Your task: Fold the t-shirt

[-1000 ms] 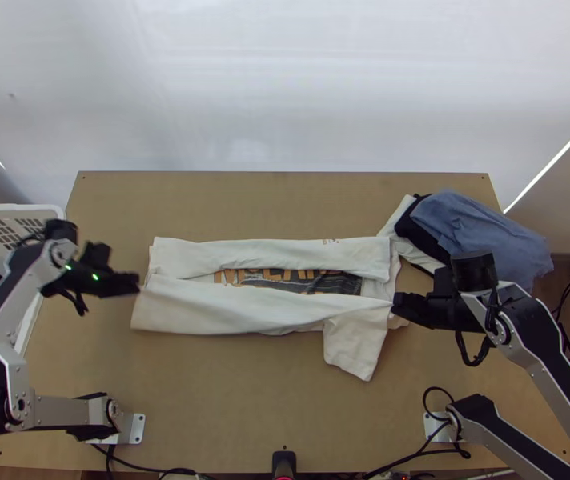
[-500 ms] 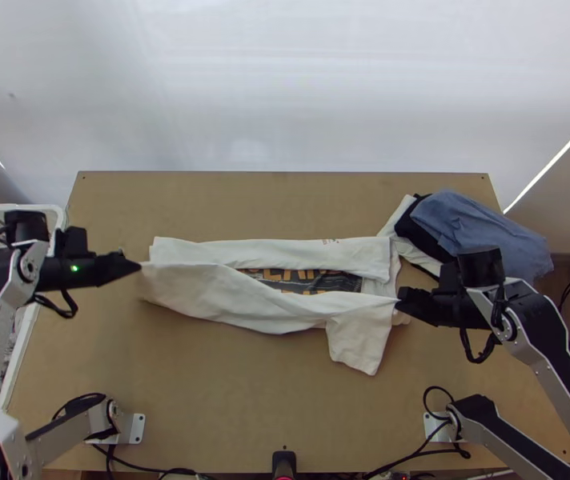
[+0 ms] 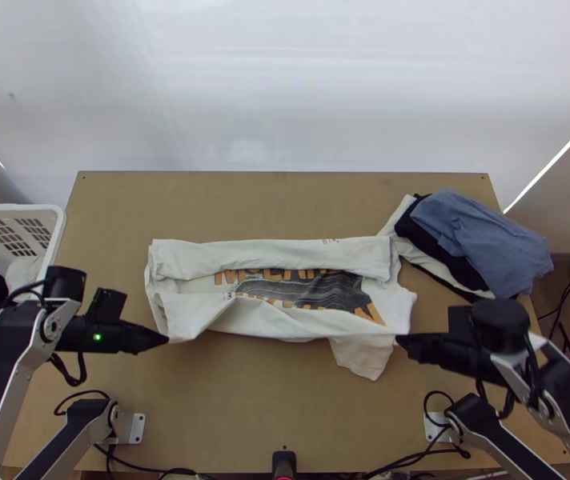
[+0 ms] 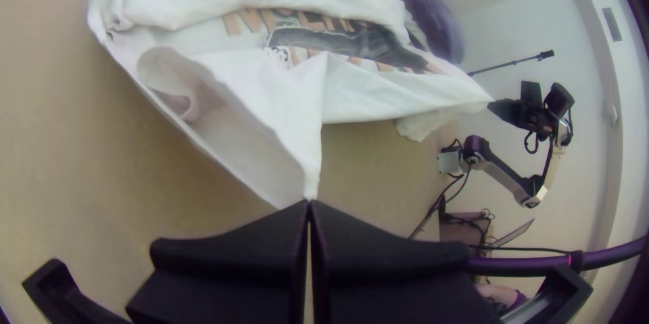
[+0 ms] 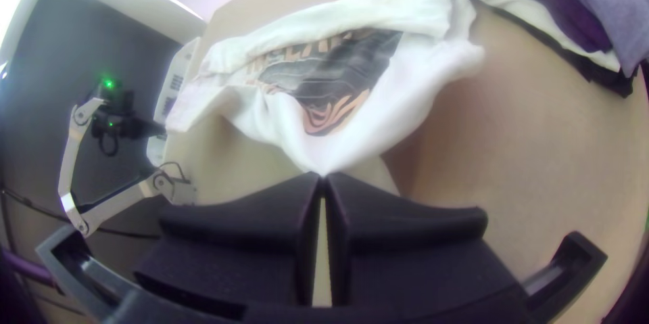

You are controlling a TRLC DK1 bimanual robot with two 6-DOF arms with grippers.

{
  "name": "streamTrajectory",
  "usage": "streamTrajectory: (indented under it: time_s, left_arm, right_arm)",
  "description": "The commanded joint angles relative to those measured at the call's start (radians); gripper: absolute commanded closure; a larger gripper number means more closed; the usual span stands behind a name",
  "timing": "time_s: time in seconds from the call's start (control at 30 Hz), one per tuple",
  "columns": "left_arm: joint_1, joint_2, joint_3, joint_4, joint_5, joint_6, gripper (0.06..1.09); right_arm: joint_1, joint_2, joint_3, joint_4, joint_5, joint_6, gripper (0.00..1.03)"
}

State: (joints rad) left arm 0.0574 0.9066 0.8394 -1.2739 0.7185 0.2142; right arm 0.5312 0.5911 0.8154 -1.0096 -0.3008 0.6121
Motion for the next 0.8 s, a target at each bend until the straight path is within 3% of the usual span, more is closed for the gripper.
streamTrajectory:
  time_s: [0.0, 0.27, 0.43, 0.77]
  left_arm:
    - [-0.007, -0.026, -0.069, 0.018, 0.006, 0.042, 1.05]
    - [0.237, 0.160, -0.042, 0.128, 0.006, 0.022, 1.05]
    - [0.351, 0.305, 0.027, 0.196, 0.004, -0.072, 1.05]
    - [0.420, 0.330, 0.046, 0.192, 0.006, -0.015, 1.05]
  right_arm:
    - [0.084, -0.123, -0.039, -0.041, 0.069, 0.018, 1.00]
    - [-0.053, -0.137, -0.035, -0.095, 0.075, 0.021, 1.00]
    - [-0.091, -0.152, -0.044, -0.098, 0.078, 0.021, 1.00]
    - [-0.157, -0.103, -0.039, -0.066, 0.077, 0.034, 1.00]
